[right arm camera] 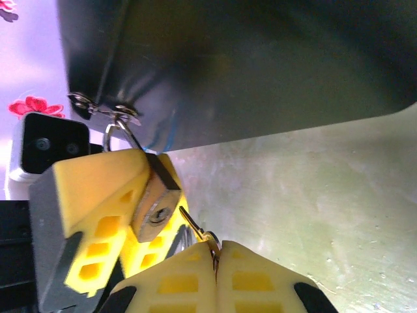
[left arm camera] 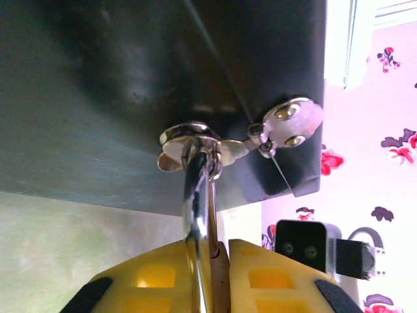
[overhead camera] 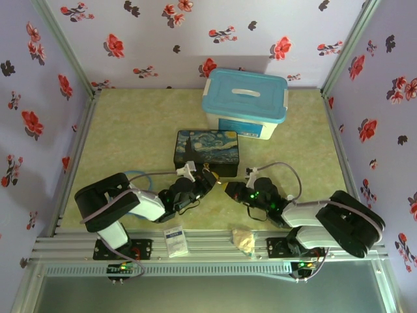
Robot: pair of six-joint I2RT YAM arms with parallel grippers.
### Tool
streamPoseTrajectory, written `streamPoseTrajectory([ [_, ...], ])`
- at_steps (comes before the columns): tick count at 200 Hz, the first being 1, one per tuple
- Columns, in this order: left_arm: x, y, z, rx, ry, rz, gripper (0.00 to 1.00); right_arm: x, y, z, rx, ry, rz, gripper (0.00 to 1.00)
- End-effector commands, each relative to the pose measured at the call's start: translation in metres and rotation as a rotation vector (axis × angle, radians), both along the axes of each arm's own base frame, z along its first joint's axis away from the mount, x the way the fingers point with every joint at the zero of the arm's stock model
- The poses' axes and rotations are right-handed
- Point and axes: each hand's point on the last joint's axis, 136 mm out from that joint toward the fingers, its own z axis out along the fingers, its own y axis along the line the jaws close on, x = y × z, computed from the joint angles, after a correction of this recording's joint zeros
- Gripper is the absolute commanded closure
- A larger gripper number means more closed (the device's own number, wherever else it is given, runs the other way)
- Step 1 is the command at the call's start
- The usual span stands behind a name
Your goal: Unlock the padlock with the key
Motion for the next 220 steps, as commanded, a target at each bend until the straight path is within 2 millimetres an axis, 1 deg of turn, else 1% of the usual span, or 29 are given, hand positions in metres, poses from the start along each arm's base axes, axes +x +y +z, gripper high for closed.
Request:
streamPoseTrajectory([
  [1,0.006,-0.001,0.018,-0.063,-0.048,0.019,1.00,0.004,-0.003,0.006,-0.013,-0.025,-0.014,1.00],
  [36,0.006,0.001,0.019,-0.068,-0.052,0.022,1.00,0.005,-0.002,0.008,-0.013,-0.031,-0.013,1.00],
  [52,0.005,0.000,0.023,-0.076,-0.061,0.015,1.00,0.006,0.001,0.013,0.012,-0.041,-0.007,1.00],
  [76,0.005,0.004,0.018,-0.072,-0.052,0.024,1.00,0.007,0.002,0.014,0.012,-0.039,-0.008,1.00],
  [109,0.002,-0.001,0.015,-0.076,-0.040,0.001,1.00,0.009,0.006,0.022,0.044,-0.061,-0.001,1.00],
  [126,0.002,-0.001,0.013,-0.078,-0.036,0.002,1.00,0.008,0.006,0.019,0.039,-0.052,0.005,1.00],
  [145,0.002,-0.002,0.016,-0.089,-0.039,0.001,1.00,0.008,0.008,0.016,0.032,-0.045,0.012,1.00],
  [181,0.001,-0.006,0.017,-0.099,-0.036,-0.015,1.00,0.011,0.014,0.022,0.074,-0.058,0.017,1.00],
  [220,0.000,-0.001,0.012,-0.084,-0.034,-0.004,1.00,0.011,0.012,0.022,0.100,-0.063,0.005,1.00],
])
